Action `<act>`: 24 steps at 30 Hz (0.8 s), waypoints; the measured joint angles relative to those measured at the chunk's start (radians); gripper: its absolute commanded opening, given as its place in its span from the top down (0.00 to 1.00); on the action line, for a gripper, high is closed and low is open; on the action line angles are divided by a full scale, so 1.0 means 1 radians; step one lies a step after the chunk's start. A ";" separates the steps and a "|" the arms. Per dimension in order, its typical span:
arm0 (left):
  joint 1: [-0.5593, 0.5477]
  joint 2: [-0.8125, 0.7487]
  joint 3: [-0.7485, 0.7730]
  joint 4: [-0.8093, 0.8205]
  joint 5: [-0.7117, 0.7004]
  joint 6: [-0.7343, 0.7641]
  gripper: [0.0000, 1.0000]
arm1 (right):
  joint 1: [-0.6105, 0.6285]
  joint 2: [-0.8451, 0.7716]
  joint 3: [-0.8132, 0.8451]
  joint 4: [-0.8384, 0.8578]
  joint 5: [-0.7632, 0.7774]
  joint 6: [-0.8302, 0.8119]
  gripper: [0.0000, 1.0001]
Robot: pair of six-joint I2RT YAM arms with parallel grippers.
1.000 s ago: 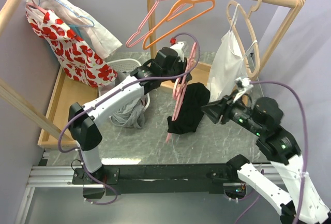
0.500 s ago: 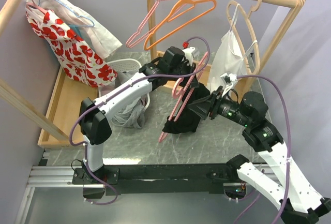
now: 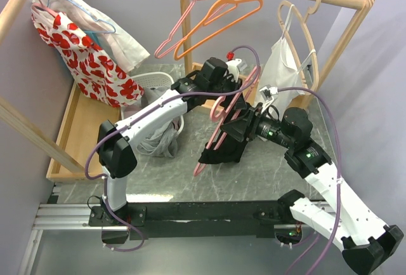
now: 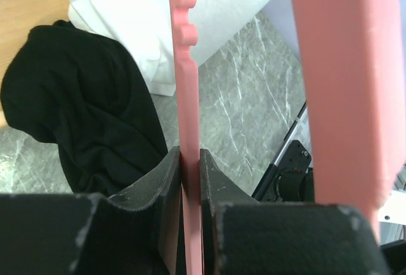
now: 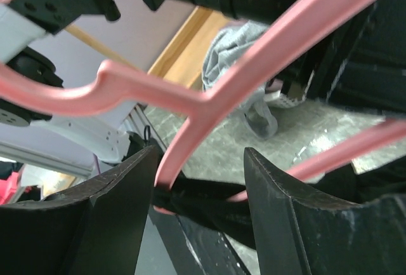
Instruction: Remove the tank top from the hanger
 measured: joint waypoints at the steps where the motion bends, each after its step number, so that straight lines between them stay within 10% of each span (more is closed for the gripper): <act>1: -0.002 0.000 0.000 0.000 0.001 0.000 0.99 | 0.000 0.003 -0.004 0.015 0.000 0.006 0.34; 10: -0.019 0.000 0.000 0.001 0.014 -0.001 0.99 | 0.007 0.022 -0.063 0.153 0.005 0.087 0.34; 19: -0.037 0.014 0.000 0.016 0.021 -0.005 0.97 | 0.016 0.019 -0.125 0.266 0.045 0.181 0.78; 22: -0.034 0.014 0.000 0.048 0.010 0.001 0.62 | 0.018 0.014 -0.140 0.264 0.060 0.232 0.87; 24: -0.033 0.014 0.000 0.057 -0.003 -0.003 0.60 | 0.018 0.006 -0.144 0.265 0.071 0.245 0.91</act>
